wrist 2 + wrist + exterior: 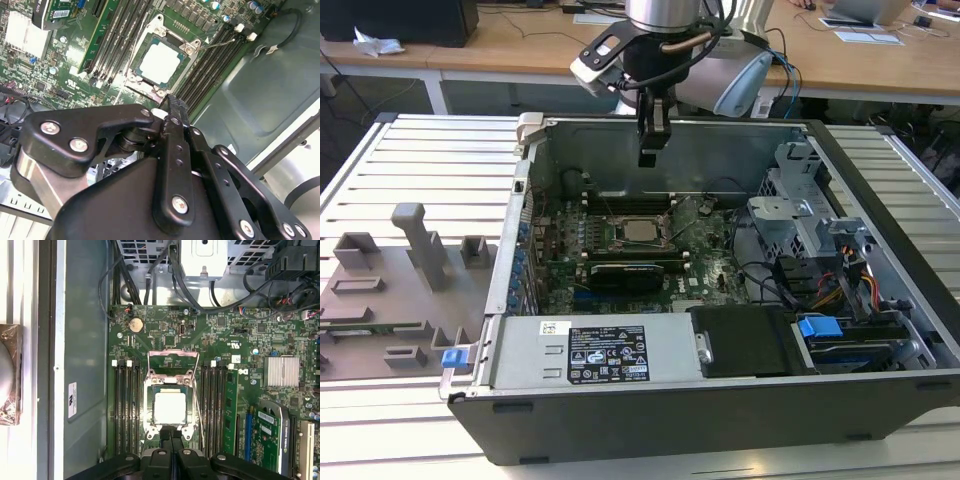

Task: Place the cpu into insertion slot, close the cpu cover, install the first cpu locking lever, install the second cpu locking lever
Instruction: 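Close the cpu cover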

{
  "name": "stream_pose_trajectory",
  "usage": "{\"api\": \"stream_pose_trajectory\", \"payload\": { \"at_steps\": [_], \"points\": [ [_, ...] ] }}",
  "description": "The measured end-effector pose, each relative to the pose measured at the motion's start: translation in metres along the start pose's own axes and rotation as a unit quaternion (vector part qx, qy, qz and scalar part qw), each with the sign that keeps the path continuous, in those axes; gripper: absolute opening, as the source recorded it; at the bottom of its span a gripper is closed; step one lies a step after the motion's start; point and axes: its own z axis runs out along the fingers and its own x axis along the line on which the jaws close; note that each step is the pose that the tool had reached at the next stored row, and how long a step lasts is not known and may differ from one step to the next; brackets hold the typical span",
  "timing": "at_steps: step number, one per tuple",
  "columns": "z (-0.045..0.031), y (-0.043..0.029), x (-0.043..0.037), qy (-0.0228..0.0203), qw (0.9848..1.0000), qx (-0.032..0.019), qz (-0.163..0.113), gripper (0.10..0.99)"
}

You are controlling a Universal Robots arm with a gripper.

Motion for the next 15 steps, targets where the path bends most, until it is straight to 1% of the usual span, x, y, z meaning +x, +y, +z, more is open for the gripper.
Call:
{"api": "stream_pose_trajectory", "payload": {
  "at_steps": [3, 6, 9, 11, 14, 15],
  "points": [
    [0.0000, 0.0041, -0.0001, 0.0000, 1.0000, 0.0000, 0.000, 0.106],
    [0.0000, 0.0108, -0.0002, 0.0000, 1.0000, 0.0000, 0.000, 0.106],
    [0.0000, 0.0226, -0.0003, 0.0000, 1.0000, 0.0001, 0.000, 0.106],
    [0.0000, 0.0262, -0.0004, 0.0000, 1.0000, 0.0001, 0.000, 0.106],
    [0.0000, 0.0385, -0.0005, 0.0000, 1.0000, 0.0002, 0.000, 0.106],
    [0.0000, 0.0412, -0.0006, 0.0000, 1.0000, 0.0003, 0.000, 0.106]
  ]
}}
